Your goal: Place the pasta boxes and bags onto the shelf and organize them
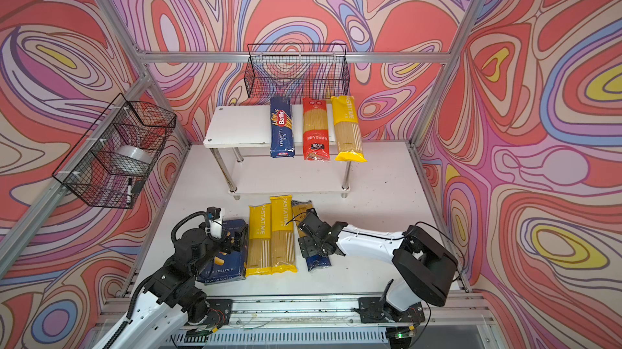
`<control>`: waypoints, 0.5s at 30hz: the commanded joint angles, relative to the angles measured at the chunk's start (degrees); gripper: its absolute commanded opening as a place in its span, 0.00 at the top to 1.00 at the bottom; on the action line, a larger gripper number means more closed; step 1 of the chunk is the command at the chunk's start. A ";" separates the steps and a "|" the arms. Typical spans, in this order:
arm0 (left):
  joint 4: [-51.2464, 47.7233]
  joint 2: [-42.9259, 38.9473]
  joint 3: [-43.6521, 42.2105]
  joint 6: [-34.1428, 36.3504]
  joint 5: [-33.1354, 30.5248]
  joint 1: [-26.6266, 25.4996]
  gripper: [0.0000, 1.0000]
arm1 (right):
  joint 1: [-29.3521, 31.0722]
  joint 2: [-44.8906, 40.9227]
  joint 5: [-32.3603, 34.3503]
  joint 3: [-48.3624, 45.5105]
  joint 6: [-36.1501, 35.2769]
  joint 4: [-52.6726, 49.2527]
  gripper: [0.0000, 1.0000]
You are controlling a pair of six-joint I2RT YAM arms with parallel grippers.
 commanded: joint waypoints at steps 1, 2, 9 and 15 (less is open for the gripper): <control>0.41 0.09 0.53 0.41 0.41 -0.17 0.00 | 0.32 2.36 0.61 0.47 0.28 1.08 0.02; 0.41 0.09 0.54 0.33 0.23 -0.10 0.00 | 0.35 2.69 0.71 0.42 0.27 1.31 0.02; 0.46 0.55 0.72 0.24 -0.10 -0.13 0.00 | 0.39 3.30 0.31 -1.02 1.34 3.97 0.02; 0.63 1.05 0.73 0.24 -0.08 -0.06 0.00 | 0.52 5.29 1.49 -0.68 2.09 3.56 0.02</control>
